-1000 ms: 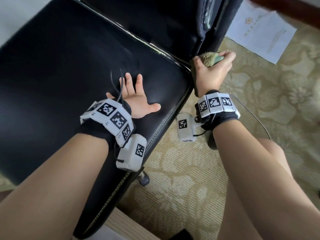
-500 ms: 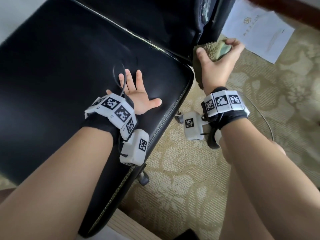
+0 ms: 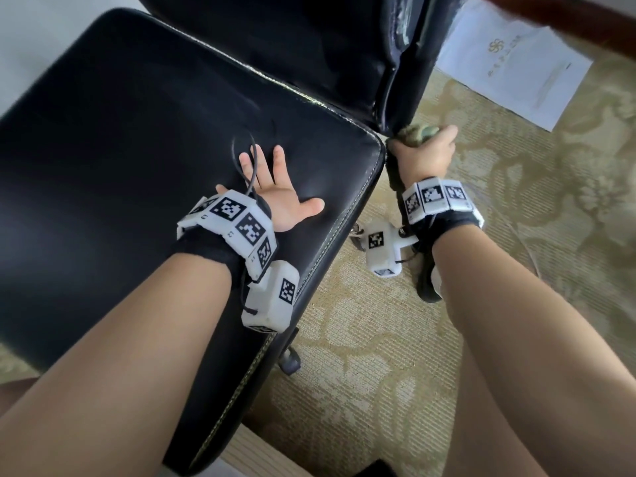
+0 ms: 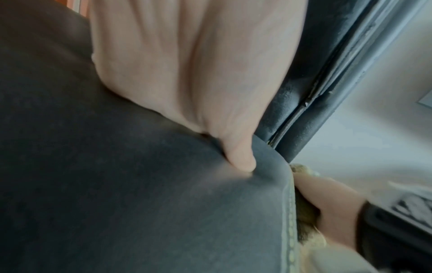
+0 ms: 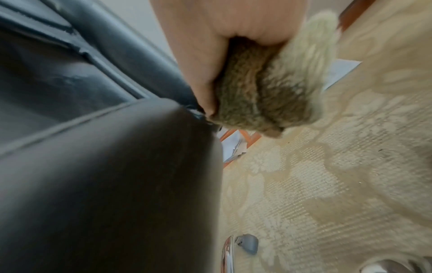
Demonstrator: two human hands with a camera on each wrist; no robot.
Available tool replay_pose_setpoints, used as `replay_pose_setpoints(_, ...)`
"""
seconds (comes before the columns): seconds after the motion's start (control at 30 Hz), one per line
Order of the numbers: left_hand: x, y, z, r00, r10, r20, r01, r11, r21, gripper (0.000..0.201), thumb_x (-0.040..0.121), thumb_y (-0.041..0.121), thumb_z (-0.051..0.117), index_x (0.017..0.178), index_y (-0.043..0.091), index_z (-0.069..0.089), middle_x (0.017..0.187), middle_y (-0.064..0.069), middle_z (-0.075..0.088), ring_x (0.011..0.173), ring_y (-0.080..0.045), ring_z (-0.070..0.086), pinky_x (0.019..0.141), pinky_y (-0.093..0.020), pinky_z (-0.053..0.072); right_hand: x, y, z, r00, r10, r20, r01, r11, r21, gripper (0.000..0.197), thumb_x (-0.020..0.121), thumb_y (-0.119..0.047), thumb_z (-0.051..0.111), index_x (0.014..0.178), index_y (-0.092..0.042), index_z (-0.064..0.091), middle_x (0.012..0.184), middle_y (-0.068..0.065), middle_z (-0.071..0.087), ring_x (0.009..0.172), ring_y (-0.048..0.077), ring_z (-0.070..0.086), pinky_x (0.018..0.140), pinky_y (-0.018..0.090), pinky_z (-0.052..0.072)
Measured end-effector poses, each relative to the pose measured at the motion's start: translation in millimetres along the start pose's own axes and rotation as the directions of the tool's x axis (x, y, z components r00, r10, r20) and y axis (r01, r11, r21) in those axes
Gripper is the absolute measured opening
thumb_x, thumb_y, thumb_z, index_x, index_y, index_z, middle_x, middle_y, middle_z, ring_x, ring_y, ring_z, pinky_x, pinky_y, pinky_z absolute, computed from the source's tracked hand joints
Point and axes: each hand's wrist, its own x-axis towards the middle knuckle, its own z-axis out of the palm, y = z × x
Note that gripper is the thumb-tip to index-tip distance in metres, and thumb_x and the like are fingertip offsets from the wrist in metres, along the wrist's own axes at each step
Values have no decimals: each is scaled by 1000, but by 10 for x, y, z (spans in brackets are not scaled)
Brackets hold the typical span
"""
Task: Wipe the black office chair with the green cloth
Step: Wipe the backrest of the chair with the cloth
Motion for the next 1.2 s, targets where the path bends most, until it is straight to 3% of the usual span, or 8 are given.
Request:
replay_pose_setpoints(0.17,6,-5,8,1000,11,-6,-11,1000,-15,101,88,64,42,144,17,-28,150,-11,-35,139,-28,-31,112,-60,-1,-178,25,-107,978,-183,-99,205,930,304,50,64,-35,75,92,-26,33,112,13,48,106,26,51,96,41,45)
replay_pose_setpoints(0.27,-5,-20,5,1000,14,7,-14,1000,-14,101,88,64,42,144,17,-28,150,-10,-36,138,-27,-31,112,-61,-2,-140,-228,-81,956,-266,-122,292,884,364,52,67,-25,77,96,-21,35,110,9,41,104,16,43,91,9,35)
replay_pose_setpoints(0.37,-17,-22,-1,1000,12,14,-12,1000,5,100,88,65,40,143,18,-29,150,-10,-36,139,-27,-31,111,-63,-2,-90,-324,1,933,-314,-178,357,873,331,56,68,-14,79,99,-11,33,107,7,34,98,12,35,83,-2,27)
replay_pose_setpoints(0.63,19,8,-9,1000,-5,2,5,1000,-4,102,88,64,42,144,16,-28,150,-11,-35,139,-27,-30,112,-61,0,-51,-208,72,927,-350,-137,370,912,174,60,69,-12,80,99,-11,28,113,12,36,84,-3,37,75,-5,29)
replay_pose_setpoints(0.77,-10,9,-16,1000,1,-5,-1,1000,-12,101,88,64,42,144,16,-28,150,-10,-34,139,-28,-30,112,-61,-1,-50,-156,8,968,-251,-13,252,963,93,60,71,-11,79,111,-9,33,122,11,37,78,-2,39,76,4,31)
replay_pose_setpoints(0.93,-32,-5,-21,1000,13,-1,-13,1000,23,100,88,66,39,144,17,-27,150,-11,-34,140,-27,-28,109,-64,-2,-147,-204,-61,948,-300,-102,315,925,211,61,69,-11,79,104,-12,30,116,8,37,105,14,39,82,-4,26)
replay_pose_setpoints(1.1,-25,-17,-16,1000,20,1,-20,1000,24,99,88,67,38,145,17,-26,151,-11,-34,141,-27,-27,108,-65,-1,-192,-422,65,969,-215,-118,236,948,212,65,71,-17,80,107,-14,27,115,7,30,82,-1,34,66,-8,29)
replay_pose_setpoints(1.2,-21,-7,-15,1000,15,-15,-15,1000,15,99,88,67,39,145,17,-25,151,-10,-33,141,-26,-26,108,-65,-1,-174,-451,109,985,-149,-84,161,972,171,70,73,-22,79,122,-10,29,119,6,30,71,-7,31,55,-3,33)
